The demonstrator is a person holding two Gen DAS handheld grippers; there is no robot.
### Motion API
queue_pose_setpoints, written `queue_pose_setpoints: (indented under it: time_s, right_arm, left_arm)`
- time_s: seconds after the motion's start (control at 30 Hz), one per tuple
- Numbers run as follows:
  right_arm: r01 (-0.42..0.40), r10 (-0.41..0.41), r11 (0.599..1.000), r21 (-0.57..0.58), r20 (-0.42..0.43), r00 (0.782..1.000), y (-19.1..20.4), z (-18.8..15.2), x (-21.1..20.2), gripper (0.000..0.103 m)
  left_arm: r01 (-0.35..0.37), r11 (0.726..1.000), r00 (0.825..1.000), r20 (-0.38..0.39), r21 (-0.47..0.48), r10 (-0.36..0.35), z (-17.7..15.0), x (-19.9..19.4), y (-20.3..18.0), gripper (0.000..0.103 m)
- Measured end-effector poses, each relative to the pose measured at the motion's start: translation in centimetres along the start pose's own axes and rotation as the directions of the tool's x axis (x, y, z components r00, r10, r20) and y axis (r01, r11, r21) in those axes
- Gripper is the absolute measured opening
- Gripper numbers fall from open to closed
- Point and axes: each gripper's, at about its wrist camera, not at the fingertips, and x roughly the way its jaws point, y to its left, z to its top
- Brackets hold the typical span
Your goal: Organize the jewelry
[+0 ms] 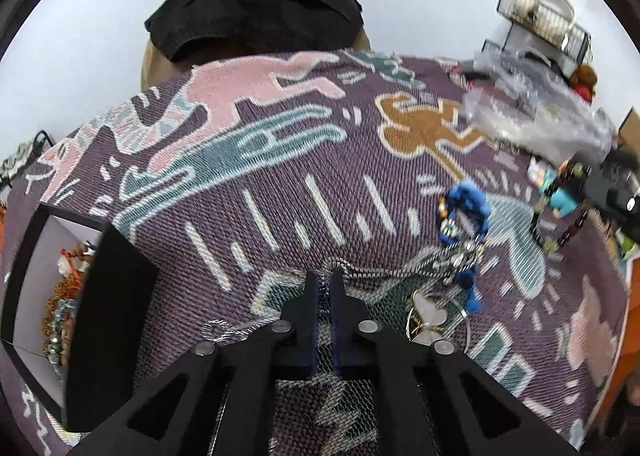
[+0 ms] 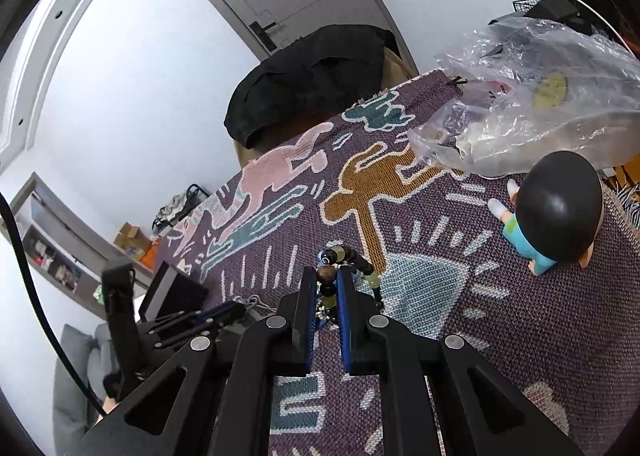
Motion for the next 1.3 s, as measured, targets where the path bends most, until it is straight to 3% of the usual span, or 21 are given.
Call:
queue_pose_setpoints:
  time_s: [0.53, 0.9, 1.3]
  right_arm:
    - [-0.043, 0.044, 0.997, -0.056, 0.013, 0.999, 3.7, 0.8, -0.8, 0.011]
    - [-0.083, 0.088, 0.990, -0.113, 0.049, 0.995, 7.4, 2.8, -2.5, 0.011]
    - [-0.131, 0.143, 0.976, -0.177, 0.062, 0.988, 11.7, 3.8, -3.4, 0.011]
  left_arm:
    - [-0.007, 1.000, 0.984, 0.180, 0.009, 0.005, 3.5, -8.9, 0.8, 0.004]
    - [-0.076, 0.997, 0.938, 0.340, 0.034, 0.060, 7.5, -18.6, 0.8, 0.004]
    - [-0.165, 0.985, 0.884, 0.451, 0.047, 0.126, 9.6, -25.7, 0.5, 0.004]
